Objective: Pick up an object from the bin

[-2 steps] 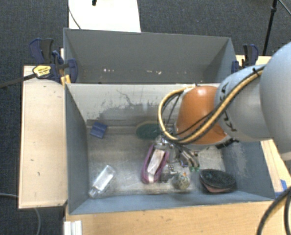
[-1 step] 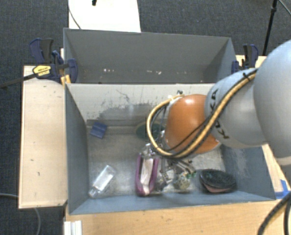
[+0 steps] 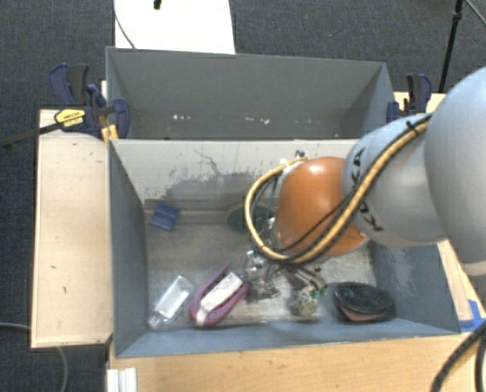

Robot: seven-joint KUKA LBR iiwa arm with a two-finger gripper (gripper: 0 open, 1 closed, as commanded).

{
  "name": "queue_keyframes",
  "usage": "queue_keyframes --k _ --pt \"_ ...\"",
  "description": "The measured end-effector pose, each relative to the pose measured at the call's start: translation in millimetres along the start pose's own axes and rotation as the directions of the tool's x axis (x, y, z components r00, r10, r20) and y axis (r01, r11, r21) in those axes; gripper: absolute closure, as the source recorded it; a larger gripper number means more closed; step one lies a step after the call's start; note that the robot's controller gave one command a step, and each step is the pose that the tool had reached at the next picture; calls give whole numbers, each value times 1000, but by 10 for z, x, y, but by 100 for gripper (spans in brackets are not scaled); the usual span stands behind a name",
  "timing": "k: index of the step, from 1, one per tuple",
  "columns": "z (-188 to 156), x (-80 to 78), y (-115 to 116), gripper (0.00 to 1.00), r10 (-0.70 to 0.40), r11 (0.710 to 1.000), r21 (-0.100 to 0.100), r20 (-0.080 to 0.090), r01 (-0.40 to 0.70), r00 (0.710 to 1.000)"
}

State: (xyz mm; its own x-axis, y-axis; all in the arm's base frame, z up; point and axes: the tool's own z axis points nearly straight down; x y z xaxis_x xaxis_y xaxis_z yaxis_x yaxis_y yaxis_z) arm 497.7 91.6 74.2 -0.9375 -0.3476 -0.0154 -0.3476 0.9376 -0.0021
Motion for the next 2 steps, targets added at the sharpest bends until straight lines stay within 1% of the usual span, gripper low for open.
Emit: queue_keyframes --k 1,2 --pt "21 27 5 0 -2 1000 -1 -8 2 1000" --pt "28 -318 502 0 148 989 -1 -9 -149 989"
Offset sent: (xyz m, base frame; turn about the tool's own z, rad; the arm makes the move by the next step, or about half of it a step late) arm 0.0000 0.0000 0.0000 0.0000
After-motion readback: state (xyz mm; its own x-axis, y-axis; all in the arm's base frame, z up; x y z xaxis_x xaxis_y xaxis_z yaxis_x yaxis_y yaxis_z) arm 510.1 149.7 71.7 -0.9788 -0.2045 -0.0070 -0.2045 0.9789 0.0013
